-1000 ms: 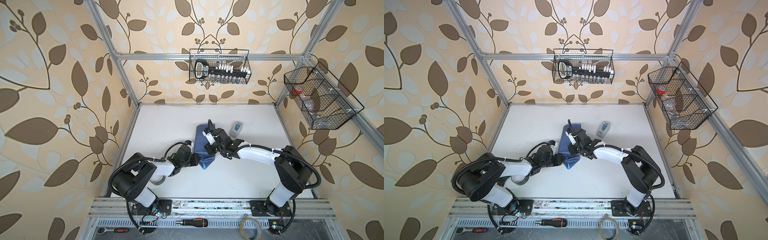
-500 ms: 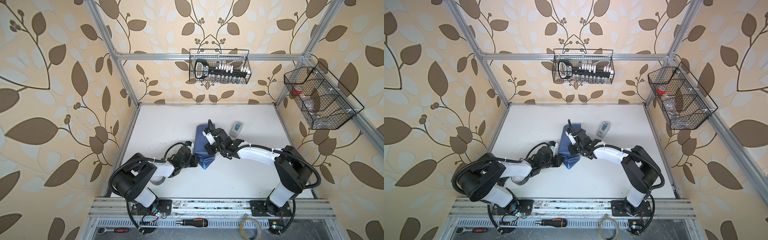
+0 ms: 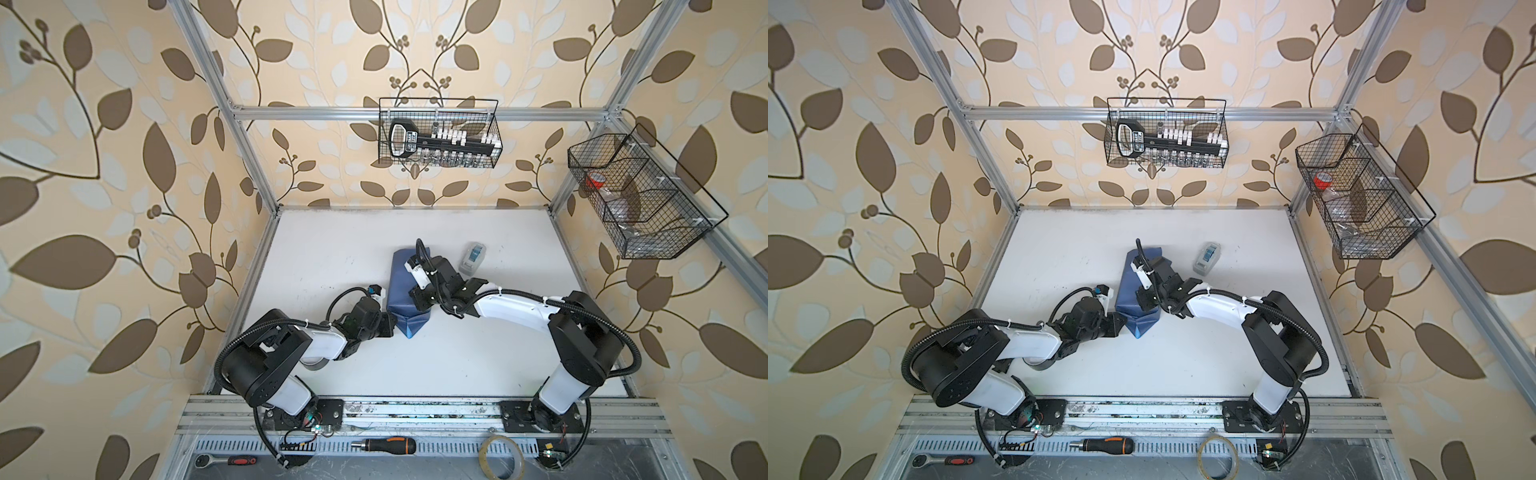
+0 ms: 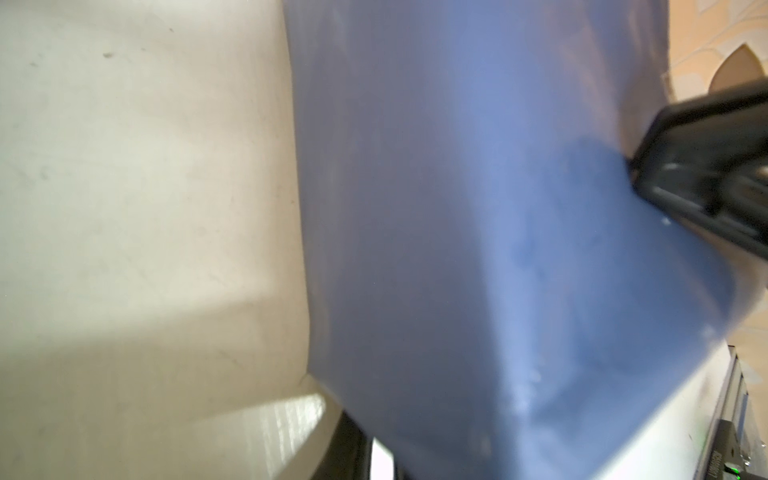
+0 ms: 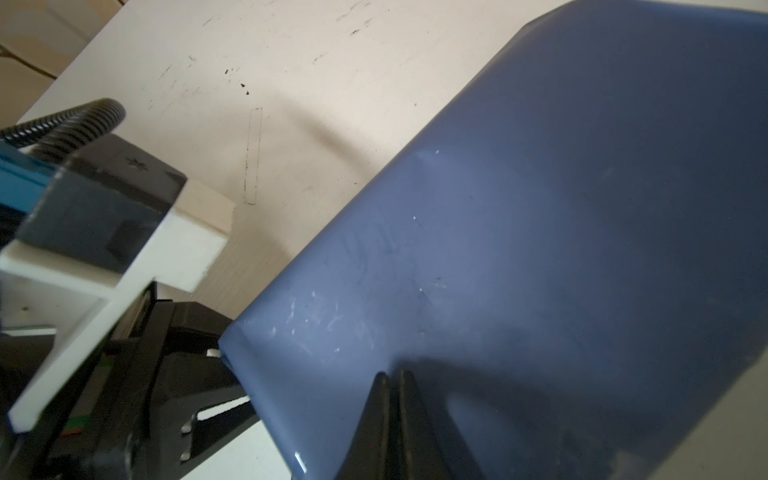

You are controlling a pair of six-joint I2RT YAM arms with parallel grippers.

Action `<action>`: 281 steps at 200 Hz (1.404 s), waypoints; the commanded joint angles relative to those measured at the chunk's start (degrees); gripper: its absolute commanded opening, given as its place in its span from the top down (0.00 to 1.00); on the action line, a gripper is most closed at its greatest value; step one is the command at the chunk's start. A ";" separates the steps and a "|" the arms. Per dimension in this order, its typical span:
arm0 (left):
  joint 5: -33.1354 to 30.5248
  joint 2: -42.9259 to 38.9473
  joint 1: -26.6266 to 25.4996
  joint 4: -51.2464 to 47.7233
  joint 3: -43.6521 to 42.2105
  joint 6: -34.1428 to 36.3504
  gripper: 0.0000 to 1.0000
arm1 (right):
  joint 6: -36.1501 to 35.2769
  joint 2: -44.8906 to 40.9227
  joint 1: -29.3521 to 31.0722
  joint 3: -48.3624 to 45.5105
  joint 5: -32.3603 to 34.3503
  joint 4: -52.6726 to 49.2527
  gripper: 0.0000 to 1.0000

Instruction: Wrap the gift box in paper

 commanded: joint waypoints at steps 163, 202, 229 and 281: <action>-4.85 1.15 -8.96 -4.39 -4.52 -2.95 0.93 | -0.01 2.68 0.24 -1.41 -1.36 -3.54 0.93; -5.56 1.25 -11.31 -4.47 -5.17 -4.40 0.93 | 0.01 2.59 0.28 -1.31 -1.39 -3.53 0.93; -5.90 1.62 -12.70 -4.80 -5.06 -4.72 0.93 | 0.09 2.60 0.41 -1.22 -1.35 -3.53 0.93; -6.38 1.26 -14.23 -5.42 -5.36 -5.90 0.94 | 0.10 2.41 0.41 -1.14 -1.28 -3.62 0.93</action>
